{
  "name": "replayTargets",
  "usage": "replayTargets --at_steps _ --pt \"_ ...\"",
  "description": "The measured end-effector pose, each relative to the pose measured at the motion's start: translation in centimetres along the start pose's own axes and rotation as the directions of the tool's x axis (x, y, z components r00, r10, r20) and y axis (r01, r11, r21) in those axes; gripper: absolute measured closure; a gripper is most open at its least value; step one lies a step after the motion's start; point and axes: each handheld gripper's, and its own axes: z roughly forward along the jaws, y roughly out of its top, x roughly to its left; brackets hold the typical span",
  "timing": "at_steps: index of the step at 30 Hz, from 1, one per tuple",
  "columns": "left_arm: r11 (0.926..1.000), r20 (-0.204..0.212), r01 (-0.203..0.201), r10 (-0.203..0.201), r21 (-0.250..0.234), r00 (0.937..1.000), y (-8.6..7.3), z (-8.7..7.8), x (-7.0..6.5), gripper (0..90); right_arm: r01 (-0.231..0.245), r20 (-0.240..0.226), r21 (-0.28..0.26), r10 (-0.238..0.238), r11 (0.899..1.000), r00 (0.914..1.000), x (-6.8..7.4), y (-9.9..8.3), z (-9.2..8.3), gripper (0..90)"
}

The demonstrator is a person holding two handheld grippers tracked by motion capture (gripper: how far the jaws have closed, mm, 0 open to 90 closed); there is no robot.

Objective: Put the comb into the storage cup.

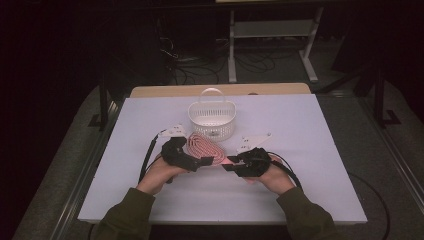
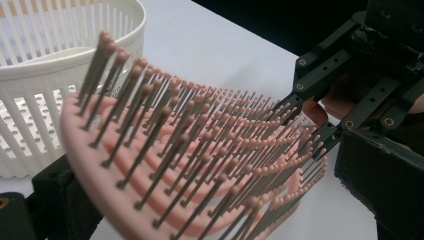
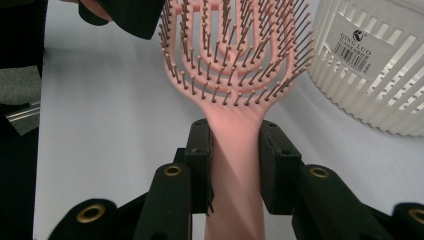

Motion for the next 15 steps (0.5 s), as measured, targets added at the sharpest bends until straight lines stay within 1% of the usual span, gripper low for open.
replayTargets --at_steps 2,4,8,15 --pt "1.0000 0.001 0.002 -0.002 0.004 1.0000 -0.02 0.03 0.00 1.4 -0.001 0.002 -0.002 0.001 1.000 1.0000 0.00 0.00 0.01 69.2" --pt "1.0000 -0.004 0.007 -0.007 0.005 1.0000 -0.02 0.01 0.03 4.8 0.002 0.002 -0.005 -0.002 1.000 1.0000 0.01 0.00 0.03 69.2" --pt "0.9996 -0.003 0.029 -0.029 0.001 0.9996 -0.05 -0.10 0.16 8.1 0.006 0.007 -0.008 -0.006 1.000 1.0000 0.03 0.00 0.04 69.2" --pt "0.9995 0.002 0.031 -0.031 0.003 0.9995 -0.05 -0.13 0.11 14.7 0.016 0.023 -0.004 -0.015 1.000 0.9996 0.15 0.00 0.11 69.2"
